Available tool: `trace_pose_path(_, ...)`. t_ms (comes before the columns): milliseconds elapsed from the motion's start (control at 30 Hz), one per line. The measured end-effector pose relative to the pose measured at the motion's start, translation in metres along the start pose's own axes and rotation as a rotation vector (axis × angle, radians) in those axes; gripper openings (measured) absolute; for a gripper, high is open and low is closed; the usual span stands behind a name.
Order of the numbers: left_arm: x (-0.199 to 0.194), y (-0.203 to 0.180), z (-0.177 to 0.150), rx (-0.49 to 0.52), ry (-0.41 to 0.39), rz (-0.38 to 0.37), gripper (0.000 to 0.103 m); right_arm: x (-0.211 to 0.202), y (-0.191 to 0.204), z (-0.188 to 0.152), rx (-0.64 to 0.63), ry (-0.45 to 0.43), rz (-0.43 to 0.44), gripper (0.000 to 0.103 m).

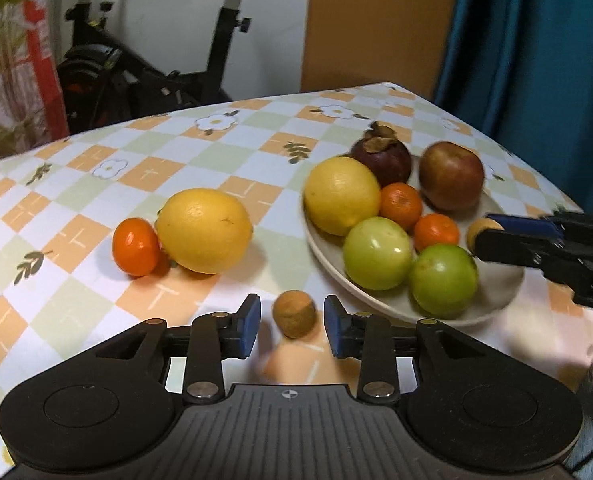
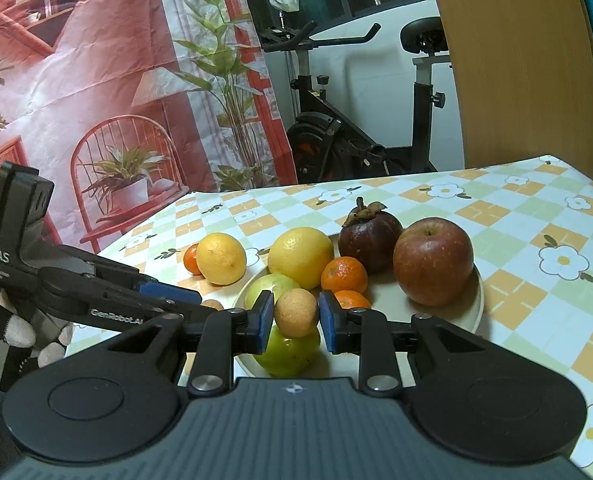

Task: Organize fruits
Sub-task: 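Lower small brown fruits onto the plate with the right tool while the left releases its own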

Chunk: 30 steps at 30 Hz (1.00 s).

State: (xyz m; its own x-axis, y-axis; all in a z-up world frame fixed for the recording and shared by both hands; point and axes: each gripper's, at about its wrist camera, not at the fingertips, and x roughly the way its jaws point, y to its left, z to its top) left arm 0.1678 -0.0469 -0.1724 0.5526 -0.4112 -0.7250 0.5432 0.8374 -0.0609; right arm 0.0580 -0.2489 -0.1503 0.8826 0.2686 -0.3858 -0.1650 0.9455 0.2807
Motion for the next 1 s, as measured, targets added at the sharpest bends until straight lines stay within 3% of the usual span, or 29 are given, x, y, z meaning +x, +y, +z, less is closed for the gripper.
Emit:
trace_pose_path(100, 0.007, 0.004, -0.001, -0.02, 0.022, 0.006, 0.036, 0.0, 0.0, 0.0, -0.001, -0.002, 0.0, 0.027)
trace_pose_path(167, 0.007, 0.005, -0.002, -0.025, 0.016, 0.001, 0.027, 0.0, 0.0, 0.0, -0.003, -0.002, -0.002, 0.027)
trace_pose_path(467, -0.002, 0.004, -0.001, -0.048, -0.026, 0.006, 0.027, 0.0, 0.0, 0.0, -0.009, -0.006, -0.008, 0.027)
trace_pose_path(1000, -0.029, -0.021, 0.024, 0.003, -0.127, -0.024, 0.027, -0.005, -0.006, 0.002, 0.011, -0.039, -0.032, 0.027)
